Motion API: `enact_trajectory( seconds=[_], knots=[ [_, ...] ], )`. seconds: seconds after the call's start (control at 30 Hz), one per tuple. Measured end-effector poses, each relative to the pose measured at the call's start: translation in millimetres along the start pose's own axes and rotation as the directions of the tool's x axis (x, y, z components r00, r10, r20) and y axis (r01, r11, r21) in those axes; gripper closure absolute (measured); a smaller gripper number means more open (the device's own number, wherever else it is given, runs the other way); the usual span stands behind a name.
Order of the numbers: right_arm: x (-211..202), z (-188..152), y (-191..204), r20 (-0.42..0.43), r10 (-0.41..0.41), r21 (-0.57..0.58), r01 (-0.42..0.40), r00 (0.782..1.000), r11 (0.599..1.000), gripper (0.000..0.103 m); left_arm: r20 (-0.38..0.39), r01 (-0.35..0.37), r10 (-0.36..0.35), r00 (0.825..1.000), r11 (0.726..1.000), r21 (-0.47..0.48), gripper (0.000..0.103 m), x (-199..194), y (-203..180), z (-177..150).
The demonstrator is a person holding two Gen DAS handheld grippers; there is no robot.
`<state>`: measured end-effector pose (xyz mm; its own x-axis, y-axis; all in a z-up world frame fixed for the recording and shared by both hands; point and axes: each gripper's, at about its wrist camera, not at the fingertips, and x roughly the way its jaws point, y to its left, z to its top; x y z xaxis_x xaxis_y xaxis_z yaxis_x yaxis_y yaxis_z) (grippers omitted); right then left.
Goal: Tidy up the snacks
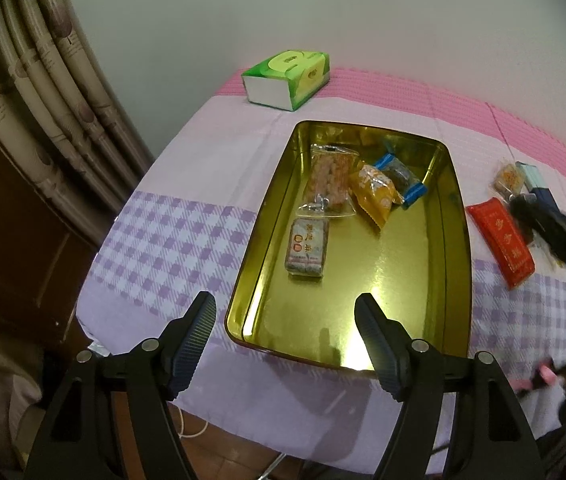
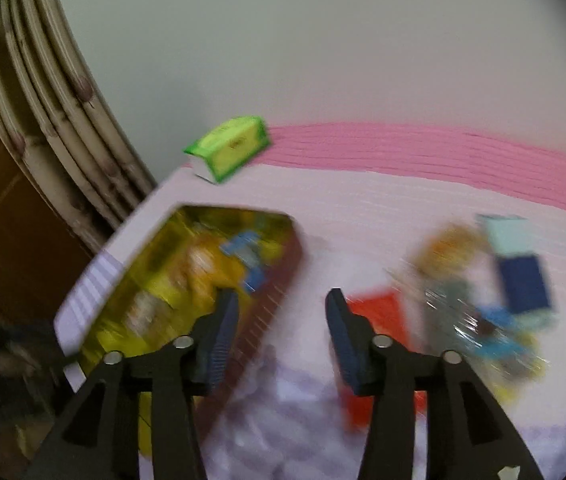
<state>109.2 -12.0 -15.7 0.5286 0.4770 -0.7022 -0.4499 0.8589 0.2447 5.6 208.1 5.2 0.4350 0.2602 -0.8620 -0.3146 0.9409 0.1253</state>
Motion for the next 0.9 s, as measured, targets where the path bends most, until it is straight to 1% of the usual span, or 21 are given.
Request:
enact_trajectory(
  seconds=[0.03,0.1,0.2,0.27,0.37,0.47,0.5,0.53,0.6,0.7,0.73,0.77,0.8,0.83,0.87,0.9],
  knots=[
    [-6,-7,-9,-0.012,-0.020,-0.003,0.020,1.000,1.000,0.051,0.000,-0.001,0.001,1.000,1.000,0.002,0.031,0,-1,1],
    [-12,-17,-24,-0.043,-0.061,-0.002,0.061,0.997,0.998,0.051,0.001,-0.002,0.002,1.000,1.000,0.005,0.031,-1,-3,1],
    [-7,-28,-44,-0.099,-0.067,0.038,0.071,0.993,0.997,0.051,0.006,-0.010,0.010,1.000,1.000,0.017,0.030,-2,-5,0],
    [1,-30,-45,-0.121,-0.071,0.035,0.075,0.990,0.997,0.051,0.008,-0.017,0.017,1.000,1.000,0.026,0.030,-3,-7,-1],
    [12,-32,-43,-0.140,-0.053,0.030,0.057,0.989,0.998,0.049,0.008,-0.023,0.023,1.000,0.999,0.035,0.030,-2,-8,-1],
    [22,-28,-34,-0.150,-0.069,-0.021,0.067,0.986,0.998,0.041,0.000,-0.019,0.019,1.000,0.999,0.033,0.030,0,-8,0],
    [26,-26,-33,-0.155,-0.065,-0.028,0.061,0.986,0.998,0.037,-0.004,-0.016,0.016,1.000,0.999,0.031,0.030,1,-7,0],
    [30,-23,-31,-0.161,-0.074,-0.041,0.068,0.984,0.997,0.035,-0.005,-0.015,0.015,1.000,0.999,0.030,0.030,1,-7,0],
    [39,-17,-31,-0.173,-0.108,-0.071,0.097,0.979,0.993,0.035,-0.007,-0.014,0.014,1.000,0.999,0.029,0.030,2,-6,0],
    [54,-11,-34,-0.205,-0.108,-0.090,0.091,0.973,0.992,0.035,-0.007,-0.010,0.011,1.000,1.000,0.029,0.030,2,-6,1],
    [62,-10,-35,-0.225,-0.118,-0.106,0.096,0.967,0.990,0.034,-0.007,-0.012,0.012,1.000,0.999,0.030,0.030,2,-6,1],
    [63,-9,-33,-0.215,-0.122,-0.125,0.097,0.969,0.987,0.034,-0.007,-0.013,0.014,1.000,0.999,0.033,0.030,3,-6,1],
    [66,-8,-30,-0.222,-0.141,-0.149,0.110,0.965,0.983,0.040,-0.007,-0.014,0.014,1.000,0.999,0.034,0.030,3,-7,1],
    [67,-9,-26,-0.224,-0.176,-0.187,0.135,0.959,0.973,0.053,-0.007,-0.014,0.014,1.000,0.999,0.032,0.030,2,-7,1],
    [67,-11,-21,-0.222,-0.194,-0.223,0.144,0.955,0.964,0.057,-0.004,-0.016,0.016,1.000,0.999,0.033,0.030,2,-7,1],
    [65,-11,-20,-0.226,-0.194,-0.233,0.140,0.955,0.962,0.061,-0.002,-0.018,0.018,1.000,0.999,0.034,0.030,2,-8,1]
  ],
)
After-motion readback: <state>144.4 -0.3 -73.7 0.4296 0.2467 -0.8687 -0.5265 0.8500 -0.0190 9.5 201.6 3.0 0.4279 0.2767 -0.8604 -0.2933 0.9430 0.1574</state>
